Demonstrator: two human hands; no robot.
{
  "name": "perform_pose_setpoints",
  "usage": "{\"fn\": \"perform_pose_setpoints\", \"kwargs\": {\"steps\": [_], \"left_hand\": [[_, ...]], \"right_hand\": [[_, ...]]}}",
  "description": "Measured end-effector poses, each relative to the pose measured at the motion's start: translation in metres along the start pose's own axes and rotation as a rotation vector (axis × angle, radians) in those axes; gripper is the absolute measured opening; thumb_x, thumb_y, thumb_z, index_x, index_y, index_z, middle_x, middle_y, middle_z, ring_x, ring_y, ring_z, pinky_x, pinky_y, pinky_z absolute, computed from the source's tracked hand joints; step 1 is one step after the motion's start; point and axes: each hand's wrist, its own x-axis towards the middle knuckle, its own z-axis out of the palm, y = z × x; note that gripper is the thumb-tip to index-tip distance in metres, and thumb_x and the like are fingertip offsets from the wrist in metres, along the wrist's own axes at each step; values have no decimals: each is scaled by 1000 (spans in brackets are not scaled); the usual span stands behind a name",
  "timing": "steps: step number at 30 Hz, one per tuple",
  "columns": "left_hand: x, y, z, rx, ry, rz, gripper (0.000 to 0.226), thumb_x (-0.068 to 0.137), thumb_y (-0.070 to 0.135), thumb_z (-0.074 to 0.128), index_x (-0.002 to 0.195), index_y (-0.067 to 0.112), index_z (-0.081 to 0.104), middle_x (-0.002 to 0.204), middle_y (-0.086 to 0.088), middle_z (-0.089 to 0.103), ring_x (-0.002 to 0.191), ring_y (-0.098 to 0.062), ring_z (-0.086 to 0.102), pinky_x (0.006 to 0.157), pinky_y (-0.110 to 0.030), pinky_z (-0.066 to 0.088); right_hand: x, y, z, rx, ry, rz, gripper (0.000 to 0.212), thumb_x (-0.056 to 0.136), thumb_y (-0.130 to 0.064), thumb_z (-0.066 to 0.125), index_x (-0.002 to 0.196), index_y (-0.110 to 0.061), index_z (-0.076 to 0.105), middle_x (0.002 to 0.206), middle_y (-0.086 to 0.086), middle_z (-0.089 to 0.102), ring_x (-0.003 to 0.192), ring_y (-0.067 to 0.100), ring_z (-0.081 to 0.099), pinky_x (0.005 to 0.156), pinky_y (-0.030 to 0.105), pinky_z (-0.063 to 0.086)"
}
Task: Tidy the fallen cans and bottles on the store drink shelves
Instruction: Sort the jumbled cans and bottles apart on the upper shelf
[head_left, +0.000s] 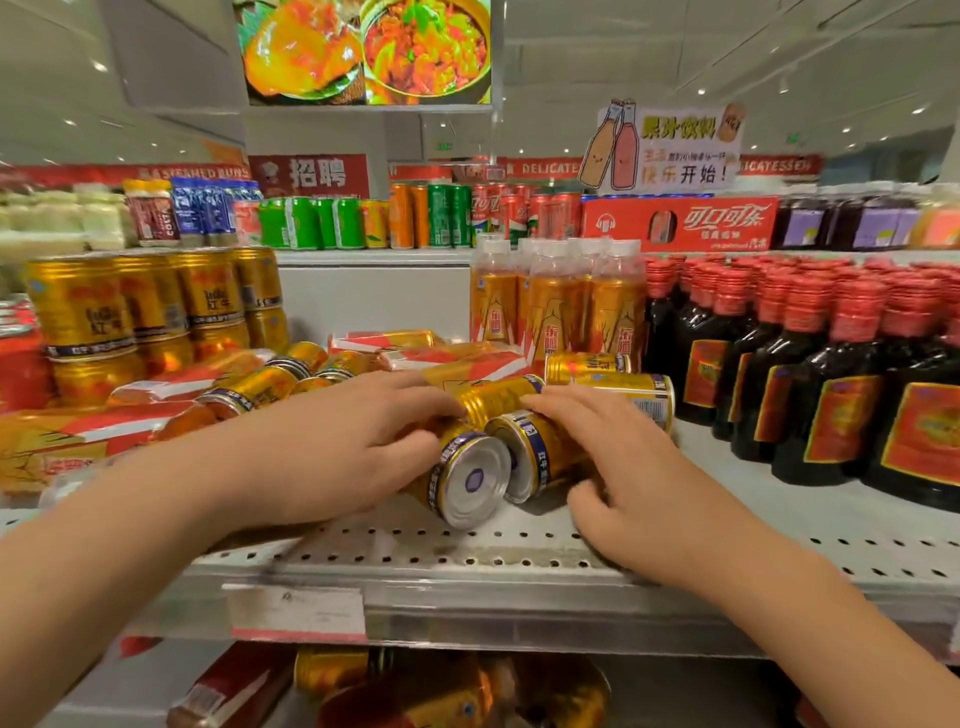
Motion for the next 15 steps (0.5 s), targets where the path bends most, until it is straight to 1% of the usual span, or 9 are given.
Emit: {"fn": "perform_pose_setpoints", "kwargs": {"steps": [1,3,5,6,9,11,12,13,15], "left_hand": [[0,-4,-2,1,-42,4,59,87,61,34,146,54,33,143,35,36,123,15,32,98,-8,27],[1,-7,-3,24,-107,28,68,83,62,47,146,59,22,146,36,29,129,12,30,107,-17,30],[2,-7,0,91,-97,77,76,82,62,58,147,57,18,147,32,29,132,7,31,113,-23,32],[3,-7,2,133,-68,106,78,82,61,62,147,54,19,147,30,31,132,6,32,114,-23,32],[4,-7,8,199,37,183,72,83,61,66,143,47,28,140,24,43,125,2,38,105,-17,29],[3,-6,9,219,98,211,67,83,65,65,139,46,33,136,24,49,122,1,42,102,-15,27],[2,-5,9,221,129,214,66,83,68,63,138,45,35,134,24,51,121,0,44,102,-15,26],[1,-5,9,208,162,211,65,83,70,62,137,44,37,132,23,52,120,-1,45,101,-16,27],[-2,-1,7,156,226,192,67,84,71,62,139,41,39,131,21,53,117,-3,49,101,-19,36]], "right_hand": [[0,3,-1,-24,-26,7,76,88,-21,54,153,-45,23,156,-22,21,146,-1,14,122,33,19],[3,7,-2,-62,-69,17,82,89,-30,57,155,-48,12,159,-23,9,148,0,4,123,33,14],[6,10,-4,-60,-102,8,85,88,-37,59,154,-50,8,158,-28,5,146,-5,2,120,30,14],[7,12,-6,-57,-116,-3,85,87,-40,60,154,-51,8,157,-29,5,144,-8,2,118,28,14],[12,18,-14,-66,-139,-45,83,85,-53,64,152,-52,15,156,-28,15,140,-12,8,117,23,15],[15,21,-20,-76,-130,-74,78,83,-59,68,148,-51,26,150,-30,26,139,-11,18,116,23,21],[16,22,-21,-74,-121,-81,75,82,-60,69,145,-51,30,146,-31,31,136,-11,23,114,22,26],[16,23,-22,-70,-109,-81,73,82,-61,69,143,-51,31,143,-33,35,132,-13,28,109,20,31],[14,23,-20,-65,-68,-61,73,82,-63,69,143,-52,31,142,-32,40,126,-14,34,102,17,34]]}}
